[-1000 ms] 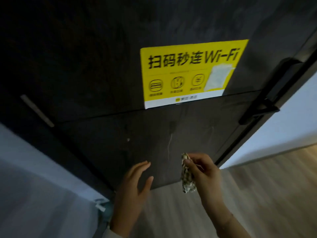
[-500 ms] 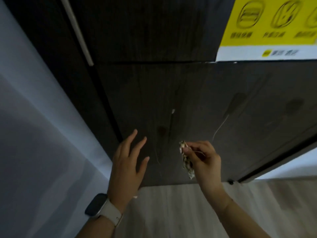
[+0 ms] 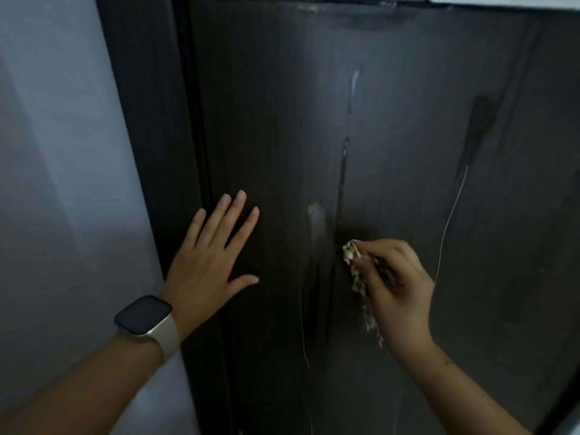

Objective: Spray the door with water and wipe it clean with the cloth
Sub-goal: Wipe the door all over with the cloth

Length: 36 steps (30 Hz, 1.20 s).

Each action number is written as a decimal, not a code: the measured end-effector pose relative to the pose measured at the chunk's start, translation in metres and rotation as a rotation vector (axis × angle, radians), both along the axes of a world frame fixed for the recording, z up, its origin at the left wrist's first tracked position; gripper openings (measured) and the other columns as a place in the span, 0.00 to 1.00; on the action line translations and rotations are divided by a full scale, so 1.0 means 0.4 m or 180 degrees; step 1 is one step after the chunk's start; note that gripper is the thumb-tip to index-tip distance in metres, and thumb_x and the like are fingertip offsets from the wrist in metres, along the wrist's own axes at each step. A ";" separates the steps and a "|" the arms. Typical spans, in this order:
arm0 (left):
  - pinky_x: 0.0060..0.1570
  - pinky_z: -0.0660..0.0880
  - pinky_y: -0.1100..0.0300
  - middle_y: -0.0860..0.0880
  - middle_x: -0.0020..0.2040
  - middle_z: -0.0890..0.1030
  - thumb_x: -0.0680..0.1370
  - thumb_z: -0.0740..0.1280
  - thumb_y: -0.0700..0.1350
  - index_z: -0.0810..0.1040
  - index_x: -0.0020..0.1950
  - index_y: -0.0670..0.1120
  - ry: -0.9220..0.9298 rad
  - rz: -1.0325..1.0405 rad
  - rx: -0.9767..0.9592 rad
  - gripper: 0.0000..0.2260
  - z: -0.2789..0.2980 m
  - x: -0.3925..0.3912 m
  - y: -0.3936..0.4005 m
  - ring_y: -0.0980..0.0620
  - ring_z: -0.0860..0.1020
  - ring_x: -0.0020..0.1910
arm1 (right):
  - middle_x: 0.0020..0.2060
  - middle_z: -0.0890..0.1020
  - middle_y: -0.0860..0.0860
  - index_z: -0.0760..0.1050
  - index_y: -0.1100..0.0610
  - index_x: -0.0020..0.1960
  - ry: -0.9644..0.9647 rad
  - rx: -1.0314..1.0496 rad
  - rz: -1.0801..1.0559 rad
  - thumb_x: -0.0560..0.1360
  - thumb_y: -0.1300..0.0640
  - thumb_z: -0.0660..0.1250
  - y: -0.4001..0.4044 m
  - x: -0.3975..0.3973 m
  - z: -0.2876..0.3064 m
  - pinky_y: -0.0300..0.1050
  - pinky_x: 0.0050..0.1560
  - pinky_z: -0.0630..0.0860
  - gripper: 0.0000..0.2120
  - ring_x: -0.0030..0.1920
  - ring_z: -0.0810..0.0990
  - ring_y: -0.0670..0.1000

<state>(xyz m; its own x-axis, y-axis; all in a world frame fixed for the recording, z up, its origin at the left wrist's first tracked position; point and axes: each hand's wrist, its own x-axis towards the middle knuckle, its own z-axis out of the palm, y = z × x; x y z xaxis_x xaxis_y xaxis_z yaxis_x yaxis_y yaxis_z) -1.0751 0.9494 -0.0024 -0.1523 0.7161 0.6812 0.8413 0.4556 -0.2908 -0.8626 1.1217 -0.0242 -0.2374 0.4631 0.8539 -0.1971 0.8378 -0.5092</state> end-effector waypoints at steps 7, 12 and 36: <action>0.76 0.43 0.45 0.41 0.81 0.51 0.61 0.78 0.64 0.53 0.80 0.46 0.0271 0.0012 -0.0132 0.57 0.008 -0.023 -0.009 0.42 0.52 0.79 | 0.44 0.78 0.51 0.84 0.59 0.50 -0.0031 0.0788 -0.0519 0.74 0.66 0.72 0.017 -0.001 0.080 0.37 0.49 0.75 0.07 0.47 0.79 0.45; 0.75 0.44 0.44 0.40 0.80 0.54 0.55 0.82 0.61 0.55 0.79 0.46 0.0116 -0.0060 -0.0078 0.60 -0.001 -0.023 -0.003 0.41 0.56 0.78 | 0.43 0.78 0.54 0.84 0.60 0.50 0.0055 0.1449 -0.1043 0.76 0.61 0.70 0.083 -0.072 0.337 0.34 0.47 0.71 0.06 0.44 0.77 0.48; 0.76 0.46 0.39 0.41 0.81 0.46 0.80 0.54 0.57 0.49 0.81 0.42 0.0354 0.0189 0.1491 0.34 0.146 -0.041 0.002 0.42 0.48 0.80 | 0.45 0.76 0.58 0.83 0.62 0.52 0.0872 0.1433 -0.1226 0.75 0.67 0.68 0.104 -0.193 0.493 0.43 0.51 0.71 0.08 0.49 0.73 0.55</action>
